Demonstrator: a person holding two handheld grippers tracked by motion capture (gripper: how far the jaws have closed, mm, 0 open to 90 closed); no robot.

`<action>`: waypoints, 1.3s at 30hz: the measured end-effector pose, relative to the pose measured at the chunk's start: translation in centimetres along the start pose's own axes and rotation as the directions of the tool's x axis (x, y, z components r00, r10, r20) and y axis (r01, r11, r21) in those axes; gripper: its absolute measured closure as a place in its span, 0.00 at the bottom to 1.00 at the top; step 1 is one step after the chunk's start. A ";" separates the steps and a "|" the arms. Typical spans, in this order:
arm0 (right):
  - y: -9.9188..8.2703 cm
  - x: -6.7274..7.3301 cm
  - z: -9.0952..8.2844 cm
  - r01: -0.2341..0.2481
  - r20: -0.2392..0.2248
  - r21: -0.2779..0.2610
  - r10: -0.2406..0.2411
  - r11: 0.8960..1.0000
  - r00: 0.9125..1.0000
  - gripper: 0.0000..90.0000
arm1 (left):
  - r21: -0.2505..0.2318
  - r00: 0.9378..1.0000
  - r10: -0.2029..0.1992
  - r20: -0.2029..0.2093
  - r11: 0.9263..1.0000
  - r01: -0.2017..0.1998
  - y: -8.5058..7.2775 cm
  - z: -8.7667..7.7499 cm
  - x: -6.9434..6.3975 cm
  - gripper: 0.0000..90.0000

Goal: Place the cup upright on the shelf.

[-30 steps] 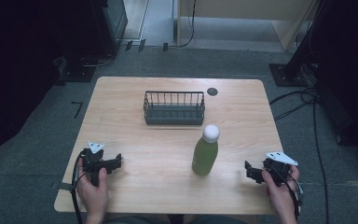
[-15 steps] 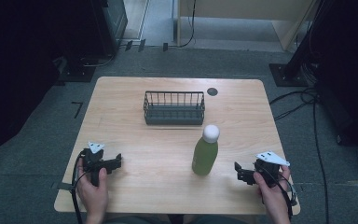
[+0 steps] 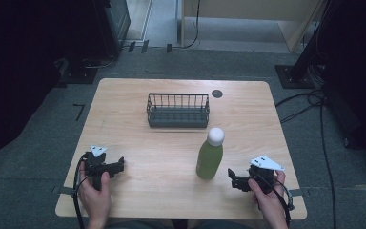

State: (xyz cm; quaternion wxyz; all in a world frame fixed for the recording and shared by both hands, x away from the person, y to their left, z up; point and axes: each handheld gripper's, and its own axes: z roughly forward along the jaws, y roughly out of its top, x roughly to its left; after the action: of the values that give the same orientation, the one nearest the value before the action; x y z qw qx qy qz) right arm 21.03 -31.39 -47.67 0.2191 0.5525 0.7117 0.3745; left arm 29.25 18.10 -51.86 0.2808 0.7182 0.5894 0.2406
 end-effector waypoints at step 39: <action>2.4 5.3 1.2 0.062 -0.235 -0.077 -0.078 0.995 0.969 0.06 | 0.000 1.000 0.006 0.006 1.000 -0.006 0.0 0.0 0.0 0.00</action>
State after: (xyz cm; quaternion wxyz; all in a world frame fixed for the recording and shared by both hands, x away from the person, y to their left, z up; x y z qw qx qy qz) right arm 21.87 -25.73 -46.00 0.1643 0.4703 0.7386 0.4543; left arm 29.24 18.06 -51.86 0.2818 0.7206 0.5866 0.2392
